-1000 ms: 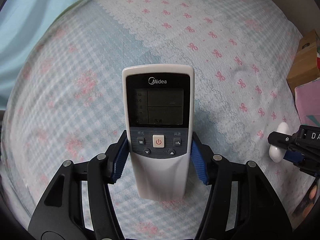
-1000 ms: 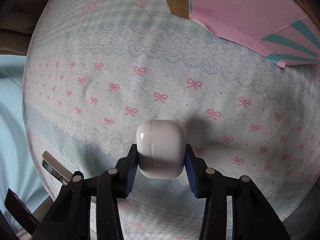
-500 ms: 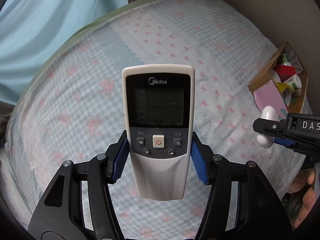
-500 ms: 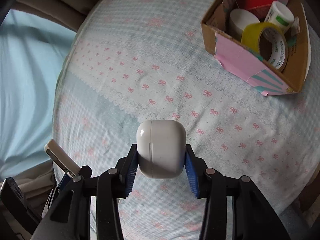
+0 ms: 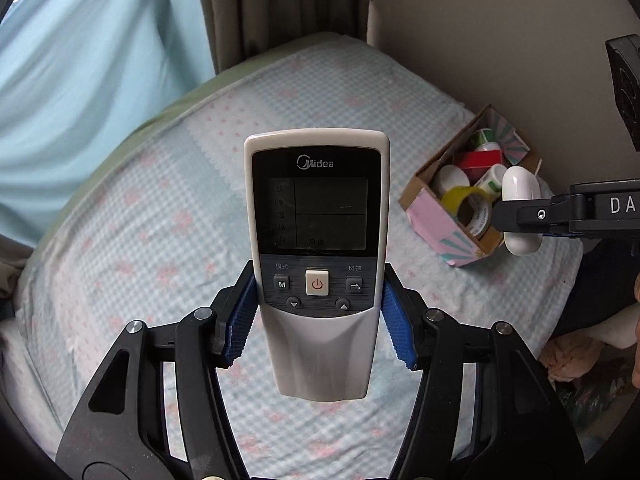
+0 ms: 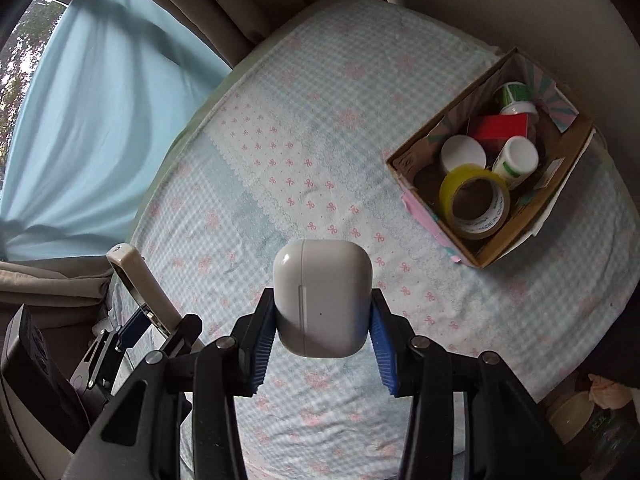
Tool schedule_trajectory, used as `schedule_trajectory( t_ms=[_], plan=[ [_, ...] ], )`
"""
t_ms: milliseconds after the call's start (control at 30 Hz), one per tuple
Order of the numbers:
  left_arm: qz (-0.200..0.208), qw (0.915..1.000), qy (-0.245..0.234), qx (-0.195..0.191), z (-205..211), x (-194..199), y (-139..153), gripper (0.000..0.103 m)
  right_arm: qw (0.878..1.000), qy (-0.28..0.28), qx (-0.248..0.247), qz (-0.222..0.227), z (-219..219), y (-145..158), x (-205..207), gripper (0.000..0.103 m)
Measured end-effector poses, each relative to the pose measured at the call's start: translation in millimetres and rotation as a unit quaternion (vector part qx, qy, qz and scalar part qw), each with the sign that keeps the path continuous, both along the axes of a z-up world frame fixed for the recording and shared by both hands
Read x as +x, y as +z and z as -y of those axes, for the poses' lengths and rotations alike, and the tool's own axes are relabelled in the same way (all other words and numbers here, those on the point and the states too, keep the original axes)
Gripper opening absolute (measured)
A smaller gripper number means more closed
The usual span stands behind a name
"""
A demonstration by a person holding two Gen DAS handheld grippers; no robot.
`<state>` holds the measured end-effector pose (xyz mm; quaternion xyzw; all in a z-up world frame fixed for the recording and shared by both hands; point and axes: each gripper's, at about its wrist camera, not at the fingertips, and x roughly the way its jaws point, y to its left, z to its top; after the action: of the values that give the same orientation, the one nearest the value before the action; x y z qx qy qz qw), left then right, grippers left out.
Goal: Organize rigid objects
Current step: 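Lift remote and earbud case and carry both over the box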
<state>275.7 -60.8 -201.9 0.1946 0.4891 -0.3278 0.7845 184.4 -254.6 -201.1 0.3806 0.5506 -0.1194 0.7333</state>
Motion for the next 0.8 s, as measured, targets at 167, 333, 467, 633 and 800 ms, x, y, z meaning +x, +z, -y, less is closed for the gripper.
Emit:
schedule_trajectory(
  t_ms=[167,333,467,633,800],
  plan=[
    [0.003,0.9999,0.007,-0.013,45.2,-22.2,19.5,0.054,1.000,0.019,-0.004,0.018,47.4,20.8,-18.7,0.041],
    [-0.009,0.9987,0.037,-0.033,96.7,-38.9,29.0,0.054,0.997,0.059,-0.017,0.037,102.8,36.3,-32.2,0.041],
    [-0.030,0.9970,0.053,-0.047,140.9,-45.3,23.8,0.054,0.995,0.083,-0.033,0.037,147.9,35.0,-36.4,0.041],
    [-0.040,0.9961,0.057,-0.054,194.9,-49.5,14.1,0.054,0.996,0.080,-0.027,0.027,208.7,16.7,-38.3,0.041],
    [-0.055,0.9954,0.057,-0.055,240.2,-48.1,-6.8,0.054,0.997,0.069,-0.024,0.007,259.1,-9.2,-38.3,0.041]
  ],
)
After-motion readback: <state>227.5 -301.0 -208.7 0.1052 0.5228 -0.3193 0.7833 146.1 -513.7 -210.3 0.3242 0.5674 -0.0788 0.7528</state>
